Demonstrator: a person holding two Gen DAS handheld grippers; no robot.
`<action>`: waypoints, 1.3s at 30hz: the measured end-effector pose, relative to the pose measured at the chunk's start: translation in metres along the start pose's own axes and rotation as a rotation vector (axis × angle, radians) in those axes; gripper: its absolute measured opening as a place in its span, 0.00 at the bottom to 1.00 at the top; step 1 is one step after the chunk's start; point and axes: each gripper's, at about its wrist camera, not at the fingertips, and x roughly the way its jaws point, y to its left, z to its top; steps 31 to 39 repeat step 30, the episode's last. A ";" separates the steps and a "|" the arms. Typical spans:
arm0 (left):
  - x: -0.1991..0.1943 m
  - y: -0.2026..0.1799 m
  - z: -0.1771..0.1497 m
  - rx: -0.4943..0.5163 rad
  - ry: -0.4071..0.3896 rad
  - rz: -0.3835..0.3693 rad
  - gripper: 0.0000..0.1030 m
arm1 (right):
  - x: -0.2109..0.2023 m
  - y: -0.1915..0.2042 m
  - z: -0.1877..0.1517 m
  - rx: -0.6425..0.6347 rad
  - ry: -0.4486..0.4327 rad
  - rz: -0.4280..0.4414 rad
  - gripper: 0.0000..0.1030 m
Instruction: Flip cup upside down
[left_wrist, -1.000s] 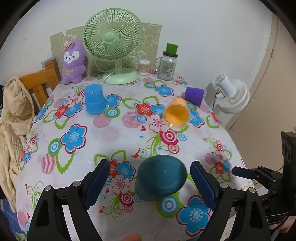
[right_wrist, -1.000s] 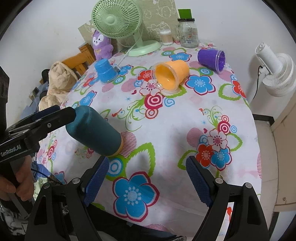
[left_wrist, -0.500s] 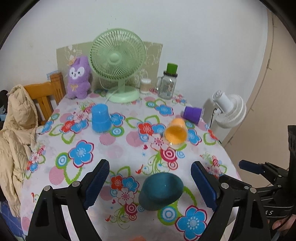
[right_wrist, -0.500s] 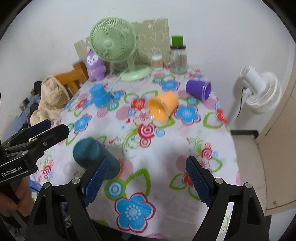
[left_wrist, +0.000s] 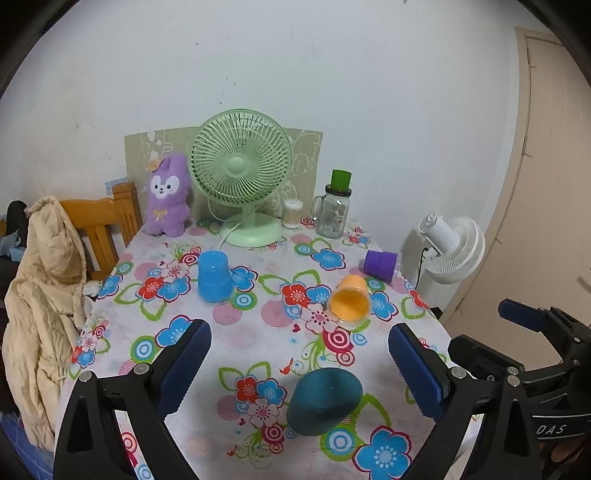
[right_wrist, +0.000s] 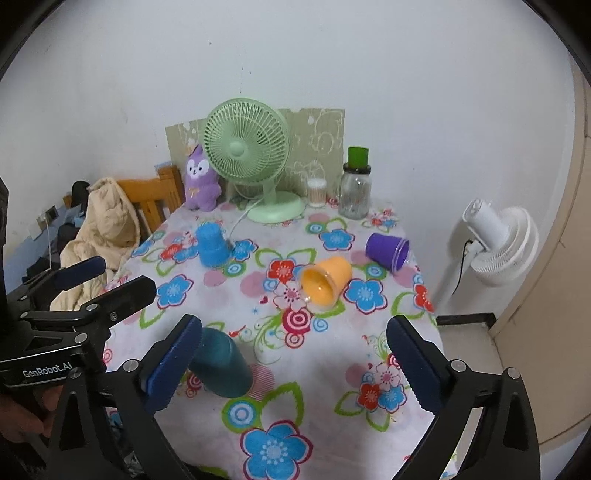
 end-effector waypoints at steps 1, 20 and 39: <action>-0.002 0.001 0.000 -0.002 -0.005 0.000 0.96 | -0.001 0.000 0.001 0.003 -0.003 0.002 0.98; -0.019 0.007 -0.003 0.001 -0.065 0.031 0.99 | -0.014 0.007 0.002 0.018 -0.040 0.010 0.99; -0.019 0.007 -0.004 0.003 -0.063 0.029 0.99 | -0.013 0.008 0.002 0.019 -0.037 0.010 1.00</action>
